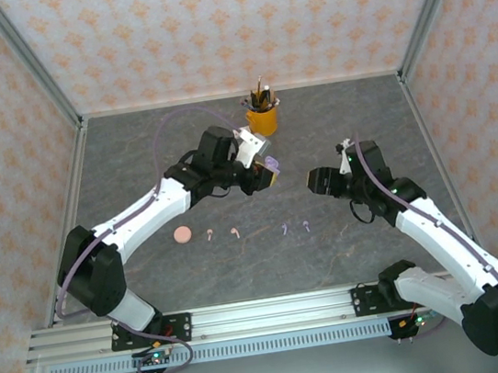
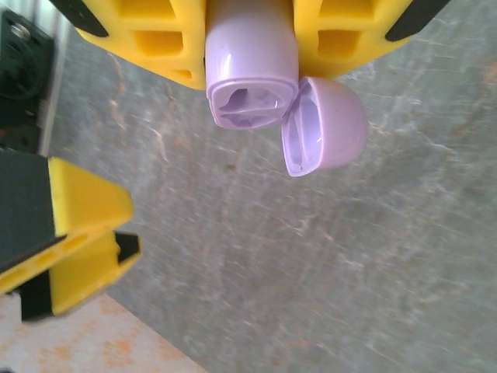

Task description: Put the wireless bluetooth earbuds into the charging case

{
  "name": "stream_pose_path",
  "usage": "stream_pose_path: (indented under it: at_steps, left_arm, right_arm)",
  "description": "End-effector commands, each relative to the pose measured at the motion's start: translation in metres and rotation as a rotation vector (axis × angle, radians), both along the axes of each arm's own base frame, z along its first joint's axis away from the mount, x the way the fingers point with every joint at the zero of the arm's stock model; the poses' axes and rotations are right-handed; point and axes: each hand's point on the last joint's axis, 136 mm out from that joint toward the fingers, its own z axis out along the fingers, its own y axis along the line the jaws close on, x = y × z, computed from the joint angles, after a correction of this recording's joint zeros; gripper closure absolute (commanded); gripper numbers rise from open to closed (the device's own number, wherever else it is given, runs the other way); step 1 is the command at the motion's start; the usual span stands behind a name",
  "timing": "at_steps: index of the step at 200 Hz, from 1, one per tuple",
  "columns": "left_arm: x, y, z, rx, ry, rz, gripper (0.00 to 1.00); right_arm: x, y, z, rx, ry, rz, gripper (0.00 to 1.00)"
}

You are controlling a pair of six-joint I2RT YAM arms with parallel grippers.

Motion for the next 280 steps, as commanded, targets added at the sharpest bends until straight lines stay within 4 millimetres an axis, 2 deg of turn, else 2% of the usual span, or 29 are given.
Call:
stream_pose_path:
  at_steps: [1,35,53,75,95,120,167,199,224,257,262,280]
  left_arm:
    - [0.029,0.009,0.016,0.019,-0.153,0.174,1.00]
    - [0.040,0.011,0.013,0.048,-0.213,0.268,1.00]
    - [0.042,0.014,0.017,0.044,-0.316,0.312,1.00]
    - [0.044,0.025,0.020,0.137,-0.440,0.406,1.00]
    - [0.050,0.038,0.023,0.181,-0.429,0.494,1.00]
    - [0.051,0.044,0.021,0.152,-0.411,0.552,1.00]
    - [0.037,0.019,0.010,0.011,-0.410,0.425,1.00]
    - [0.026,0.010,0.010,-0.099,-0.536,0.336,1.00]
    - [0.014,0.010,0.019,-0.199,-0.661,0.296,1.00]
    - [0.004,0.006,0.025,-0.224,-0.715,0.227,1.00]
    - [0.002,0.007,0.034,-0.250,-0.741,0.228,1.00]
    - [-0.005,0.008,0.040,-0.272,-0.777,0.205,1.00]
  right_arm:
    - [-0.004,-0.012,-0.016,-0.004,0.054,-0.110,0.28]
    - [-0.010,-0.022,-0.034,-0.028,0.104,-0.169,0.28]
    - [-0.011,-0.028,-0.035,-0.064,0.111,-0.198,0.28]
    - [-0.013,-0.032,-0.036,-0.080,0.114,-0.210,0.27]
    - [-0.015,-0.031,-0.040,-0.082,0.127,-0.204,0.29]
    - [-0.017,-0.026,-0.049,-0.080,0.167,-0.176,0.33]
    - [-0.025,-0.021,-0.068,-0.166,0.244,-0.144,0.38]
    - [-0.029,-0.014,-0.079,-0.223,0.272,-0.132,0.38]
    - [-0.033,-0.008,-0.088,-0.256,0.284,-0.124,0.38]
    - [-0.036,0.000,-0.098,-0.298,0.307,-0.115,0.38]
    - [-0.036,0.000,-0.099,-0.308,0.309,-0.115,0.38]
    - [-0.037,0.003,-0.102,-0.344,0.321,-0.109,0.38]
